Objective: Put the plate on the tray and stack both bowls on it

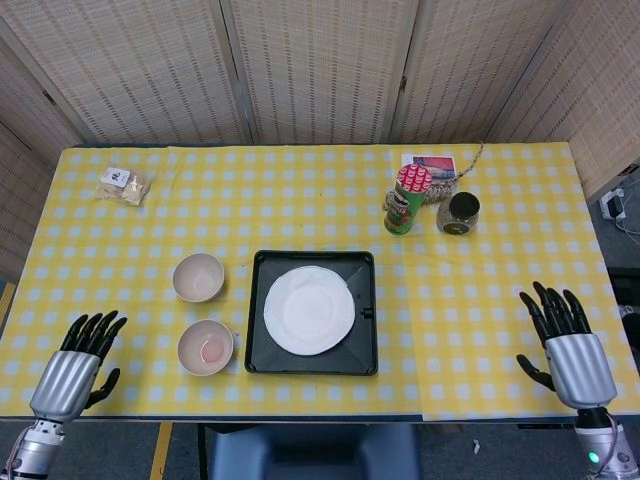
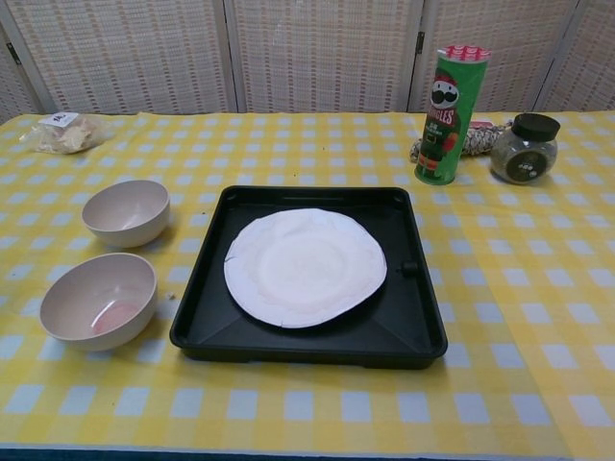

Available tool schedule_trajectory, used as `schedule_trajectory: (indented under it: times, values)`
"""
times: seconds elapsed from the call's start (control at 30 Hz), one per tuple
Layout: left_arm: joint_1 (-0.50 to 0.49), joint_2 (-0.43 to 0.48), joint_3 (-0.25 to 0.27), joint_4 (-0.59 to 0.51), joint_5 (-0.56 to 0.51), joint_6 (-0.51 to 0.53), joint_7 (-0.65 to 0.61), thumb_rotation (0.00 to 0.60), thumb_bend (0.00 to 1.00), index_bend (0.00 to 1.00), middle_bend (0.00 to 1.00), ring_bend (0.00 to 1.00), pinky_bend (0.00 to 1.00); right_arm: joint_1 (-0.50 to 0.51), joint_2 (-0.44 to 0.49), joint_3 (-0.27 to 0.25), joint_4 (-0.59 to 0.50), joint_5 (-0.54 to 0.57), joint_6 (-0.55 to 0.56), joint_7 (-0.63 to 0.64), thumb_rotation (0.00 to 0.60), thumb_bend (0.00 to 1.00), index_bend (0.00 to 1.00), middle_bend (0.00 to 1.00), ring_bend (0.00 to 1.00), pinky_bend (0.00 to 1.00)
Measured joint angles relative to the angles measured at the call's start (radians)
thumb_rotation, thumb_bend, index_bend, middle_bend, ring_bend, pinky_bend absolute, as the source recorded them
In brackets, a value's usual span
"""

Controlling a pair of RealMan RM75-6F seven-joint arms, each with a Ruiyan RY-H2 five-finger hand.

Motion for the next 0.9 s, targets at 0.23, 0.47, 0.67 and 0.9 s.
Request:
schedule_trajectory:
  times: [0.23,0.47,0.67,0.9]
  values:
    - [0.005,-0.068,0.032,0.028,0.07,0.003,0.039,0.6,0.37,0.24,0.23,0.13,0.17,-0.036,0.046,0.018,-0.013,-0.037,0.028,0.087,0.6,0.23,0.0,0.0,0.0,0.0]
    - [0.001,-0.158,0.047,0.129,0.135,0.017,0.045,0.6,0.33,0.32,0.49,0.37,0.5,-0.041,0.044,0.029,-0.014,-0.053,-0.004,0.072,0.6,0.23,0.0,0.0,0.0,0.0]
    - [-0.002,-0.217,0.048,0.207,0.181,0.057,0.037,0.6,0.26,0.43,0.82,0.7,0.79,-0.044,0.038,0.037,-0.018,-0.058,-0.03,0.051,0.6,0.23,0.0,0.0,0.0,0.0]
    - [-0.002,-0.304,0.032,0.325,0.229,0.153,-0.028,0.6,0.25,0.5,1.0,0.96,1.0,-0.046,0.039,0.046,-0.022,-0.063,-0.054,0.048,0.6,0.23,0.0,0.0,0.0,0.0]
